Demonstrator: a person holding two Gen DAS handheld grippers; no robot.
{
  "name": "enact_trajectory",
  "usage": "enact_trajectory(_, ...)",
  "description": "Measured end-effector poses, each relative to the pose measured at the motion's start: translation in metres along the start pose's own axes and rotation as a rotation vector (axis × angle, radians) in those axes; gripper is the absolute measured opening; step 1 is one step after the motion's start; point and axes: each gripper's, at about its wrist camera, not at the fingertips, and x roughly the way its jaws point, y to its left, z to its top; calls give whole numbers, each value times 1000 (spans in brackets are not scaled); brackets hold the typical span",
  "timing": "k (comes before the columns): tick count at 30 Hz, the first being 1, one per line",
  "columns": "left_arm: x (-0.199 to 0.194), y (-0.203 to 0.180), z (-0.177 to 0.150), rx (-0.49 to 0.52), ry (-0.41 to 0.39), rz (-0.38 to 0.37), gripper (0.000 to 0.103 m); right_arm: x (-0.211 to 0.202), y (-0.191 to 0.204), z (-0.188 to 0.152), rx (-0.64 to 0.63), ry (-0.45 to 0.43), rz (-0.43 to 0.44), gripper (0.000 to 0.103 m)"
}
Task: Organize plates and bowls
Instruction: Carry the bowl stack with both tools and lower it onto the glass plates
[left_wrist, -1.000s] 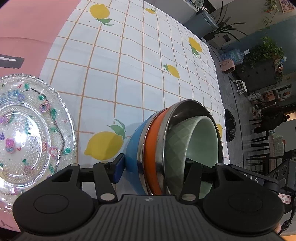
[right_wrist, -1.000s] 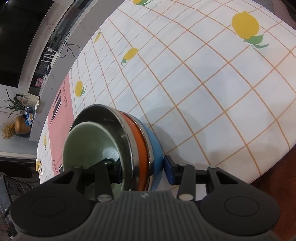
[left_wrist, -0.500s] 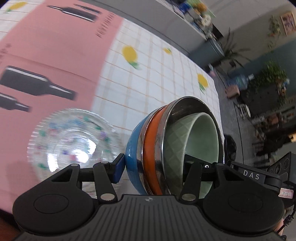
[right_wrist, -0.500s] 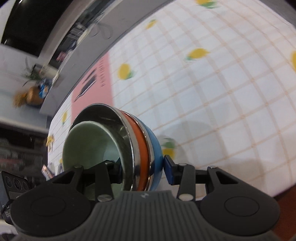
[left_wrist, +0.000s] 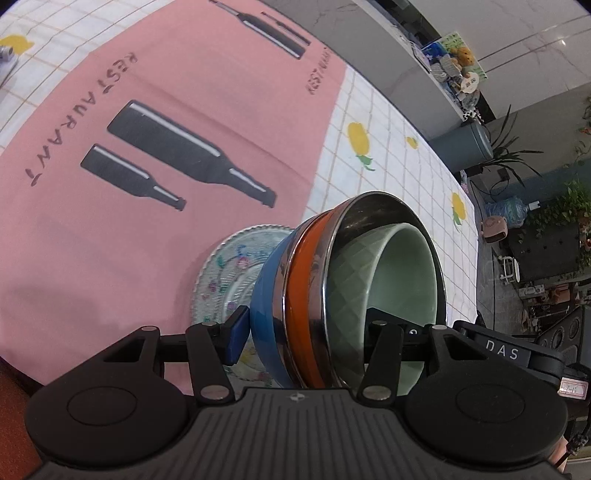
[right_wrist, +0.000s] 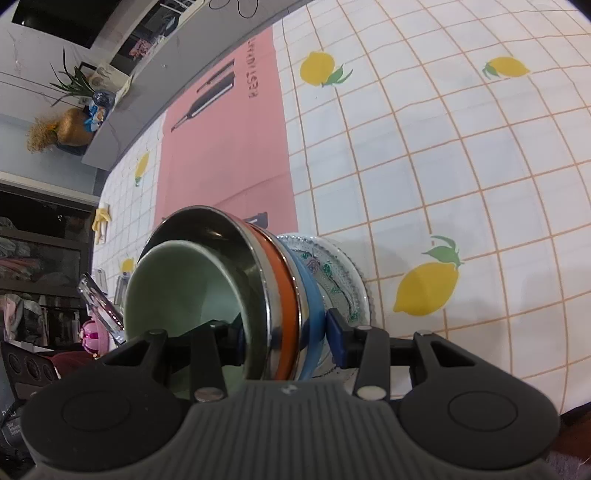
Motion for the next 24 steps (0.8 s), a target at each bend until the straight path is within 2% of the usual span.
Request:
enact_trajectory(13,15,15,2,-29,37,-13,57,13,4,-3,-27,2,-53,41)
enact_trajectory(18,16,15,2,-34,47,-1,57,14,6,-2,-33,3,-58,47)
enact_trajectory(22,14,10,3,6,40,30,57,14,5,-1,-24,7,-46,50)
enact_trajectory(24,12,5,3,37,22,55,58,12,6,-2,-31,5,-42,58)
